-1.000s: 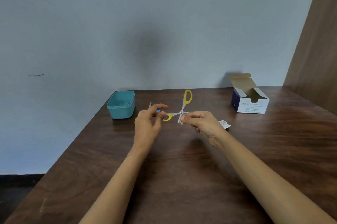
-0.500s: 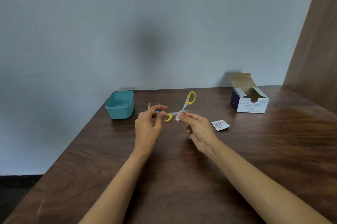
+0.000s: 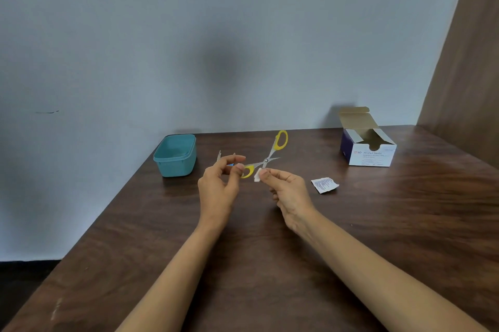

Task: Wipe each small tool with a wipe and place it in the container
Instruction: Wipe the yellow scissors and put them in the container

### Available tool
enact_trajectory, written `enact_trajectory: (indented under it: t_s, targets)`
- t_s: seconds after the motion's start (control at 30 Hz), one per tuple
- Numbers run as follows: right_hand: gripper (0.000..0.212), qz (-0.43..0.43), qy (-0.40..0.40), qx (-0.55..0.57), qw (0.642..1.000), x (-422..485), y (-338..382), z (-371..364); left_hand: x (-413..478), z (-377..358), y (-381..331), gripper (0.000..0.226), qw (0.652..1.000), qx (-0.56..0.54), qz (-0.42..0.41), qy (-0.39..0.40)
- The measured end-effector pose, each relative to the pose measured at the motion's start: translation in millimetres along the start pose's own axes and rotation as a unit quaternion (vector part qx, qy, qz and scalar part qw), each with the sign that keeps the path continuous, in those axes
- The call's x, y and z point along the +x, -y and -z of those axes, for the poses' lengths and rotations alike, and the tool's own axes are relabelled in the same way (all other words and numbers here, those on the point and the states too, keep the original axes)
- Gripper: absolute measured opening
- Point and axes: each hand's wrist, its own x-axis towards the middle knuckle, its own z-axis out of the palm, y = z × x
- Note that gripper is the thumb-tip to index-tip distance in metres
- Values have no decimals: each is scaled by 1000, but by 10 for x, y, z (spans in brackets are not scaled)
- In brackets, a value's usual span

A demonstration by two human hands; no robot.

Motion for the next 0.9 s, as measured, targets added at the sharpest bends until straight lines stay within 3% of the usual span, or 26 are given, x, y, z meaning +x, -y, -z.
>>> enact_trajectory:
  t_s: [0.1,0.17,0.33,0.5,0.73,0.9]
  targets:
    - [7,-8,52,-59,997,-34,20,-2,15,26,8,12,1000,-9,9,-11]
    - [3,-3,42,-53,998,-18,48,26,18,38,0,11,1000,-8,9,-20]
    - [9,-45,-63,106,991,137,97,128,17,18,-4,11,999,-19,18,-33]
    - [11,-106,-27,182,977,114,90,65,-25,-28,-9,11,1000,-9,6,-17]
    - [10,-61,-53,111,990,114,50,53,-35,-33,-20,11,1000,12,2,22]
    - [15,-51,-96,162,981,171,92,117,-49,-53,-47,13,999,38,-7,37]
